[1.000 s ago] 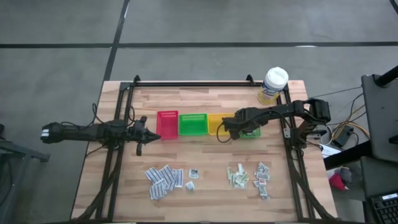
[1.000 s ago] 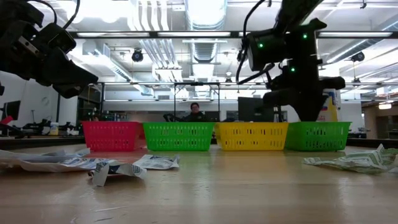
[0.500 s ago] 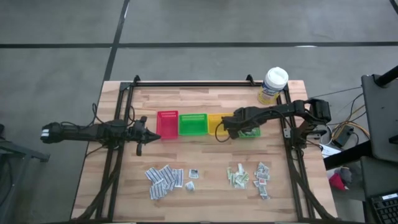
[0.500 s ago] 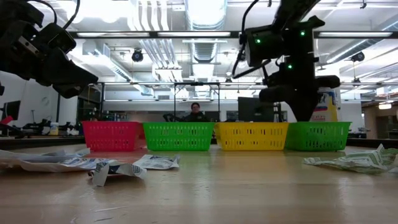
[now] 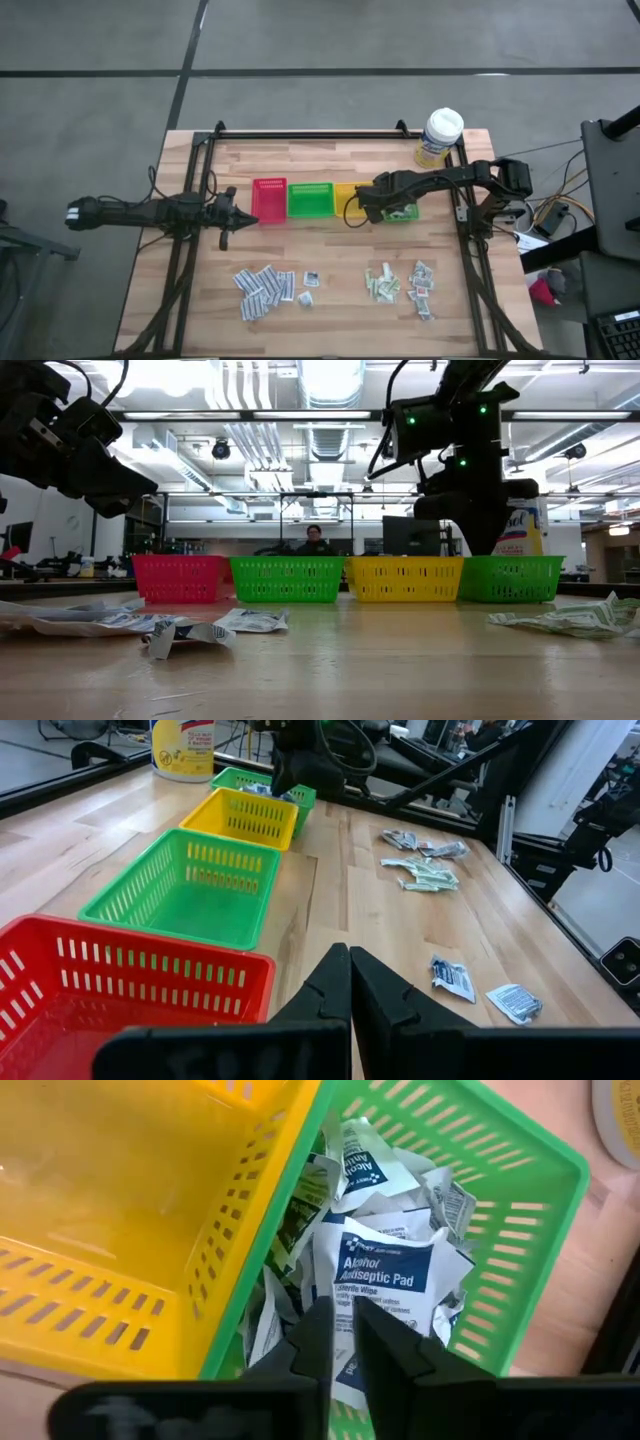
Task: Pick & Place First Aid Supplies
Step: Put the blue alcohol pad into the right green bin
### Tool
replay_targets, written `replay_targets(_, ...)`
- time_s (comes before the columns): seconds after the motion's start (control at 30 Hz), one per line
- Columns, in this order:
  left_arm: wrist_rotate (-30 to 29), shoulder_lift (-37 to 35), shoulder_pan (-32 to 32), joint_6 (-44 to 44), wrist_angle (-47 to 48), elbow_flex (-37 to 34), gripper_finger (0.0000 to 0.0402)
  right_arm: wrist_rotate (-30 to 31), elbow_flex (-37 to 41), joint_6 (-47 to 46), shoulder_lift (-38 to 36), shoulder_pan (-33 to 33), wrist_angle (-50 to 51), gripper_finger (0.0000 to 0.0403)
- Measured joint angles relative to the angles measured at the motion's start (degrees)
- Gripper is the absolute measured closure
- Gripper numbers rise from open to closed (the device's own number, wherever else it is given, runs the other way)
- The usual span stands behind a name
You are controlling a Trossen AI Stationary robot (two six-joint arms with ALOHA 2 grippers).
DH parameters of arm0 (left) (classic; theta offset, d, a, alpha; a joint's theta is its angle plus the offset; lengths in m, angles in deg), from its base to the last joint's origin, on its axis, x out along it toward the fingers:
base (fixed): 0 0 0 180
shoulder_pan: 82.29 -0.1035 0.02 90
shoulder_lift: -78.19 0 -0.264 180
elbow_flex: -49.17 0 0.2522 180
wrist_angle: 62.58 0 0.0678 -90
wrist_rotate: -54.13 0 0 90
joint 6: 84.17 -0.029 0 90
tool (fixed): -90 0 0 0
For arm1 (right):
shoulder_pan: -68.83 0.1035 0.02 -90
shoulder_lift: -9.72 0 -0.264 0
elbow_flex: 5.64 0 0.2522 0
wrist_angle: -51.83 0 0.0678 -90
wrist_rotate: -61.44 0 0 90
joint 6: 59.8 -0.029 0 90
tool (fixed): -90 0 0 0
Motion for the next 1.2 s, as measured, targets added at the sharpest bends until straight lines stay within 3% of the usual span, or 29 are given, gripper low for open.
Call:
replay_targets(0.3,0.0,0.0,-0.01,0.0,0.01,0.0,0.0401,-1.26,-3.11,1.81,-0.11,0.33,5.21,0.0302)
replay_targets(0.53,0.0,0.0,0.01,0.0,0.0,0.0,0.0401,-7.54,-9.27,1.78,-0.13,2.74,7.09,0.03)
replay_targets(0.77,0.0,0.0,0.01,0.0,0.02,0.0,0.0401,-8.05,-15.18,1.77,-0.12,10.17,5.89,0.0313)
replay_targets(0.97,0.0,0.0,0.0,0.0,0.01,0.0,0.0401,-7.87,-16.59,4.45,-0.09,17.64,-5.22,0.0324)
replay_targets(1.2,0.0,0.0,-0.01,0.0,0.0,0.0,0.0401,-7.88,-14.16,22.45,-0.02,24.37,-26.21,0.0335)
